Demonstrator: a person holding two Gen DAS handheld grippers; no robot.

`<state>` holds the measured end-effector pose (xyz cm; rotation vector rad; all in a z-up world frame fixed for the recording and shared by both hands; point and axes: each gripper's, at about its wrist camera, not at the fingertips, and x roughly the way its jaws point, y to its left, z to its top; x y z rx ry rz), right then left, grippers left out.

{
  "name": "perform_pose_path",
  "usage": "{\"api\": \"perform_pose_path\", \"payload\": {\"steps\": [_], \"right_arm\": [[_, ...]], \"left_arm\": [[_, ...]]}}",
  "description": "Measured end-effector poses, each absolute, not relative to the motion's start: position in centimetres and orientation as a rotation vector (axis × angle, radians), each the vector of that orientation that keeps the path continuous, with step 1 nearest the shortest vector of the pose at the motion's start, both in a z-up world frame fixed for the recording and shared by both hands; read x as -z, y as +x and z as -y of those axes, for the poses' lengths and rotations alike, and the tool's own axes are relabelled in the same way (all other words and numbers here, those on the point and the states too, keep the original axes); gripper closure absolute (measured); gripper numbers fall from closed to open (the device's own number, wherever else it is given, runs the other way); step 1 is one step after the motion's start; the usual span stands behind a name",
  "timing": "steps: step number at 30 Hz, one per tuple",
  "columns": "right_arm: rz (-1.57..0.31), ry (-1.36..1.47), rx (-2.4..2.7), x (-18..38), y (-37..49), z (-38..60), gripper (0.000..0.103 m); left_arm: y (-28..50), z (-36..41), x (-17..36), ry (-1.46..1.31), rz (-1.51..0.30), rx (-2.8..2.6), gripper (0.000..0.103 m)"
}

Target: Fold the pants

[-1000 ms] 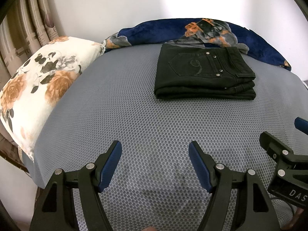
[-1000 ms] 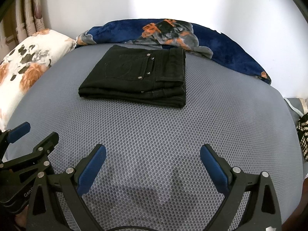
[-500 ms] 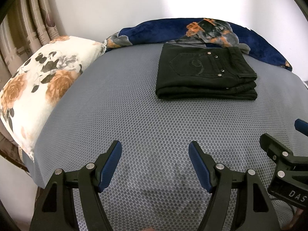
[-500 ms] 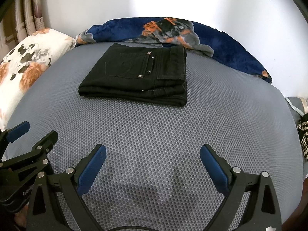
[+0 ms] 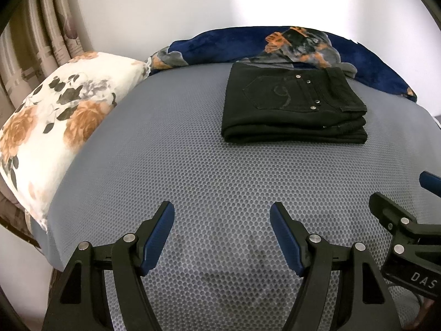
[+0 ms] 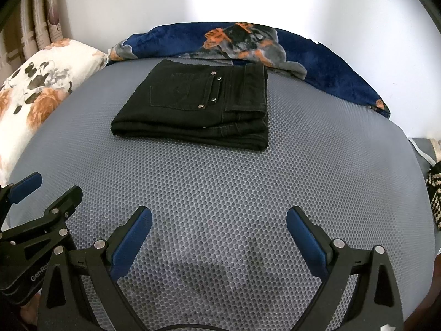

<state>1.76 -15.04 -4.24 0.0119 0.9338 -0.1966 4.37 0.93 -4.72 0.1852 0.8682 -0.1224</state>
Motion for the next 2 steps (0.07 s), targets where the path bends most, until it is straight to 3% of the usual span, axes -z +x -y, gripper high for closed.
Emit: {"api": "perform_pose_path", "payload": {"steps": [2], "right_arm": [[-0.934,0.012,0.197,4.25,1.78,15.06,0.006]], "left_arm": [[4.34,-0.85,4.74,0.183,-0.870,0.122,0.031]]}}
